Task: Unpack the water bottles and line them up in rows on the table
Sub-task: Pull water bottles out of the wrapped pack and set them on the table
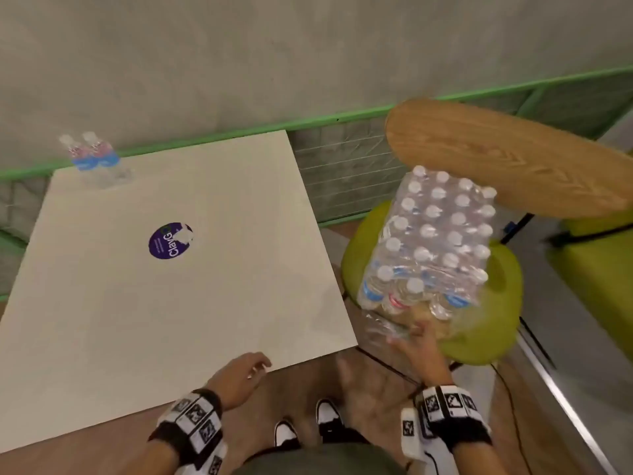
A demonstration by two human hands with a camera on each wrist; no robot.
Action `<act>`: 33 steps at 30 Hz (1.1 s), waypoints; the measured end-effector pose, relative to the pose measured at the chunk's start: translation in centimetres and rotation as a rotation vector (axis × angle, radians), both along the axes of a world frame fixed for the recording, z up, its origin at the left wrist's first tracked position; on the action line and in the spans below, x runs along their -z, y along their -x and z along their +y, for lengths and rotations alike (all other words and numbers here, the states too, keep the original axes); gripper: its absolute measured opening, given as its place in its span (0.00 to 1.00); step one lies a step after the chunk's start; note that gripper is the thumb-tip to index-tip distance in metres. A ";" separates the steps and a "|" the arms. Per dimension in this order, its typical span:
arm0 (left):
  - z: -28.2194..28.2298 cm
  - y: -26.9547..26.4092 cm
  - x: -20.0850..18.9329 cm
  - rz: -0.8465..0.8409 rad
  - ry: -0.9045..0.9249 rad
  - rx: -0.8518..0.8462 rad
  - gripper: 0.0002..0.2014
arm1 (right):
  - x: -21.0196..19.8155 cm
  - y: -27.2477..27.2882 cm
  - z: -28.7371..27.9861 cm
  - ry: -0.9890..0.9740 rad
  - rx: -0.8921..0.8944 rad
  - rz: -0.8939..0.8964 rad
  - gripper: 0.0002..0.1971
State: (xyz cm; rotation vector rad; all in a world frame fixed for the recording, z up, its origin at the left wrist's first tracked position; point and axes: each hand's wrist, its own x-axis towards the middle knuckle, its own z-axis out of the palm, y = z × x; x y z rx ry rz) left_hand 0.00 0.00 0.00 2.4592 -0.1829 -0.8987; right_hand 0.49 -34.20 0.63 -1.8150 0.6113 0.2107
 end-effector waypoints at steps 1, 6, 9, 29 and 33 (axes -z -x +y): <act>-1.4 -1.2 0.1 -0.029 0.057 0.005 0.10 | 0.1 -1.2 -0.1 -0.035 0.041 -0.056 0.31; -8.4 -4.8 -2.9 -0.070 0.162 0.069 0.12 | 1.9 -4.8 -1.0 0.046 0.141 -0.143 0.40; -10.5 -5.6 -3.6 -0.093 0.199 0.081 0.12 | 2.0 -5.1 -1.6 0.190 0.074 -0.149 0.34; -3.3 -7.5 -2.2 -0.142 0.447 -0.354 0.29 | 1.3 -3.0 7.6 -0.177 0.178 0.128 0.39; 0.2 -9.0 -2.2 -0.196 0.419 -0.445 0.29 | 1.9 -4.7 4.4 -0.079 0.210 -0.029 0.52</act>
